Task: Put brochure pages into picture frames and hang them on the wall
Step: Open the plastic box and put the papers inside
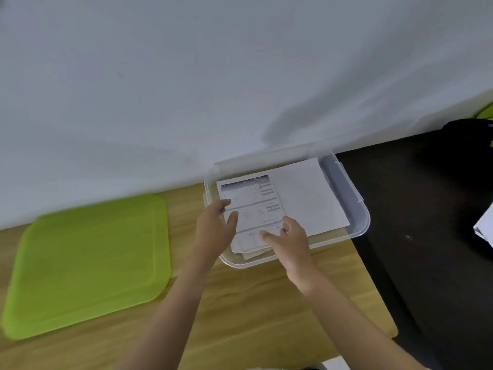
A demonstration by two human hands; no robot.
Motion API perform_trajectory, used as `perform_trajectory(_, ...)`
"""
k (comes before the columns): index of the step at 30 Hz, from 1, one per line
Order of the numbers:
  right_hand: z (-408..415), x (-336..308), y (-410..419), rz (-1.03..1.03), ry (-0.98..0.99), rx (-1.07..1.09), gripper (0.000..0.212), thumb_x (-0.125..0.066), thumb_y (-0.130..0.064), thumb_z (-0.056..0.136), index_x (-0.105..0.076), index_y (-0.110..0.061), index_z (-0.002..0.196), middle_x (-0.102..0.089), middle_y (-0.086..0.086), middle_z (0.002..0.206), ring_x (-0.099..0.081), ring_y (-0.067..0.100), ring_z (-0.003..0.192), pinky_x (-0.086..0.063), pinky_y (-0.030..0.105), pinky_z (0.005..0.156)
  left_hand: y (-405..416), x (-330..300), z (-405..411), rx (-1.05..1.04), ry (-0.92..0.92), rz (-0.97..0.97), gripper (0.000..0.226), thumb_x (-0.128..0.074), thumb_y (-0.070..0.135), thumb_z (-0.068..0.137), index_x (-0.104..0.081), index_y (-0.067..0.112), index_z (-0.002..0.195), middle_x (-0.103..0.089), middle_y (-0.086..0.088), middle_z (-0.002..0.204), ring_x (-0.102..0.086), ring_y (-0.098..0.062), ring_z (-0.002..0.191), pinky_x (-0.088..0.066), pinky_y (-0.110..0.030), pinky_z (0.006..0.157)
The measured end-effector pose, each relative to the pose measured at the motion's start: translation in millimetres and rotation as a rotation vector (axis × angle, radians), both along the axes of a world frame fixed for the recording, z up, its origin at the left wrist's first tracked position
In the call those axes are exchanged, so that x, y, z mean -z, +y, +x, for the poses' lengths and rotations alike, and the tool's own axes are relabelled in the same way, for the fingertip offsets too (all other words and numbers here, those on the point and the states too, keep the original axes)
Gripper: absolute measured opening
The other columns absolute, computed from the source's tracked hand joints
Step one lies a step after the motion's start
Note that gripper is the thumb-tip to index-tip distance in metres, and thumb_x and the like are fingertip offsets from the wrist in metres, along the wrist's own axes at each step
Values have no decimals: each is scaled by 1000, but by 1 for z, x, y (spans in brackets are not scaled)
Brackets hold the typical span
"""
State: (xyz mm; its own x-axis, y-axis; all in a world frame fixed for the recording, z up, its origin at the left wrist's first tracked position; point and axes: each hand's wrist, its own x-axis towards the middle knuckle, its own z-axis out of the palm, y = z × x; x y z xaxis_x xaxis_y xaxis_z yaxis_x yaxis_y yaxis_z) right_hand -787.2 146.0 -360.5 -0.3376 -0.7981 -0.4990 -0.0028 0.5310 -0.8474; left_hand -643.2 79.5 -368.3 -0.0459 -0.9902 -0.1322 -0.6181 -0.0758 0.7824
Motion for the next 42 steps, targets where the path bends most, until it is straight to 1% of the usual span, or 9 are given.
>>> perform_trajectory(4, 36, -14, -1, -103, -41, -14, 59, -70, -10, 82, -45, -11, 135, -56, 0, 128, -57, 9, 114, -47, 25, 98, 9, 6, 43, -171, 133, -116, 25, -64, 15, 83, -63, 15, 109, -62, 7, 103, -59, -13, 102, -54, -37, 81)
perform_trajectory(9, 111, -16, -6, -199, -34, -142, 48, -66, -12, 86, -50, -11, 131, -60, 0, 124, -59, 4, 109, -47, 12, 88, 16, 25, 136, -264, 80, -122, 28, -62, 22, 80, -62, 17, 108, -61, 0, 107, -57, -18, 101, -49, -42, 82)
perform_trajectory(12, 166, -7, -11, -202, -2, -197, 50, -65, -13, 87, -47, -10, 134, -58, 2, 127, -58, 5, 110, -46, 11, 87, 22, 30, 207, -317, 4, -88, 29, -63, 15, 83, -60, 15, 112, -57, -4, 113, -54, -22, 109, -47, -43, 88)
perform_trajectory(16, 224, 17, -19, -140, 182, -283, 54, -64, -19, 88, -43, -11, 138, -51, 3, 136, -52, 13, 120, -43, 24, 98, 32, 35, 297, -431, -125, -23, 36, -64, 13, 81, -58, 10, 117, -53, -14, 121, -50, -32, 112, -39, -40, 95)
perform_trajectory(22, 265, 48, -25, 71, 493, -321, 65, -61, -33, 88, -33, -18, 144, -37, 11, 143, -38, 28, 131, -38, 41, 107, 45, 48, 387, -561, -272, 260, 55, -62, 25, 82, -45, 17, 134, -30, -20, 144, -26, -39, 133, -22, -49, 109)
perform_trajectory(25, 279, 53, -26, 172, 591, -369, 70, -58, -38, 89, -25, -18, 147, -31, 13, 144, -28, 32, 135, -35, 42, 105, 45, 54, 407, -545, -238, 341, 63, -61, 28, 84, -36, 17, 140, -27, -19, 146, -25, -40, 133, -23, -49, 109)
perform_trajectory(30, 294, 55, -33, 205, 649, -258, 71, -61, -38, 86, -26, -18, 145, -28, 15, 141, -32, 33, 129, -41, 41, 94, 39, 55, 411, -528, -240, 317, 64, -61, 28, 84, -36, 15, 141, -33, -19, 140, -31, -41, 127, -30, -48, 103)
perform_trajectory(35, 298, 53, -36, 153, 673, -153, 71, -64, -38, 83, -30, -22, 144, -29, 16, 138, -38, 33, 126, -44, 41, 94, 37, 47, 417, -563, -142, 274, 63, -63, 31, 83, -39, 21, 140, -32, -19, 135, -44, -38, 116, -41, -47, 94)
perform_trajectory(42, 270, 29, -26, -28, 769, -33, 71, -66, -35, 81, -35, -20, 143, -35, 19, 133, -38, 32, 126, -42, 44, 95, 48, 22, 396, -571, -61, 166, 61, -68, 28, 80, -45, 24, 136, -41, -20, 128, -44, -32, 114, -40, -40, 94)
